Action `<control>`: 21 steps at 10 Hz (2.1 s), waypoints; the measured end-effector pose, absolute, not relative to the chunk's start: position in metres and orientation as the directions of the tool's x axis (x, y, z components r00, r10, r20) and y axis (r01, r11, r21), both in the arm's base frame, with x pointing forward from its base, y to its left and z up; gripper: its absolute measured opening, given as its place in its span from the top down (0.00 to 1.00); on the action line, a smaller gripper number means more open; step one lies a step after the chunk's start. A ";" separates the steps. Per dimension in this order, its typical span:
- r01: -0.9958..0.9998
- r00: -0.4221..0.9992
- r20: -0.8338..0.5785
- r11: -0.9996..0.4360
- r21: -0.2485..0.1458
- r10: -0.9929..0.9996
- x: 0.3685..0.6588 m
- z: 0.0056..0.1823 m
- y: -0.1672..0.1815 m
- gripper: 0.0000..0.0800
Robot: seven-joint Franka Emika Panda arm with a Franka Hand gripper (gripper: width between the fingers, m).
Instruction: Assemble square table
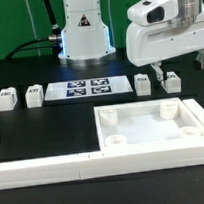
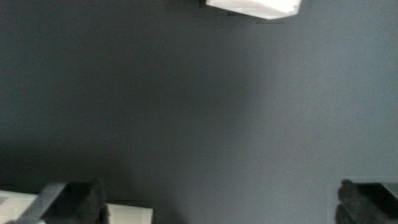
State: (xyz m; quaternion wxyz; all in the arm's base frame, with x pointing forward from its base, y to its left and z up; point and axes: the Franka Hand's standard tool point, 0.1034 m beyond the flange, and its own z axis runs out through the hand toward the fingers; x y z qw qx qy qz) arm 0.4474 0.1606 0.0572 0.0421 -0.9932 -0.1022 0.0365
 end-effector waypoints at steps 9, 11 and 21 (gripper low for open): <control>0.175 0.811 -0.557 -0.982 -0.064 0.181 0.413 0.044 0.167 0.19; 0.145 0.694 -0.711 -0.989 -0.017 0.114 0.402 0.041 0.172 0.19; 0.165 0.606 -0.789 -0.986 0.001 0.101 0.368 0.010 0.183 0.19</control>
Offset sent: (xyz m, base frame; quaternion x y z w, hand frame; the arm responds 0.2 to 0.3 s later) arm -0.0260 0.0075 -0.0137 0.0090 -0.3076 0.1105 0.9450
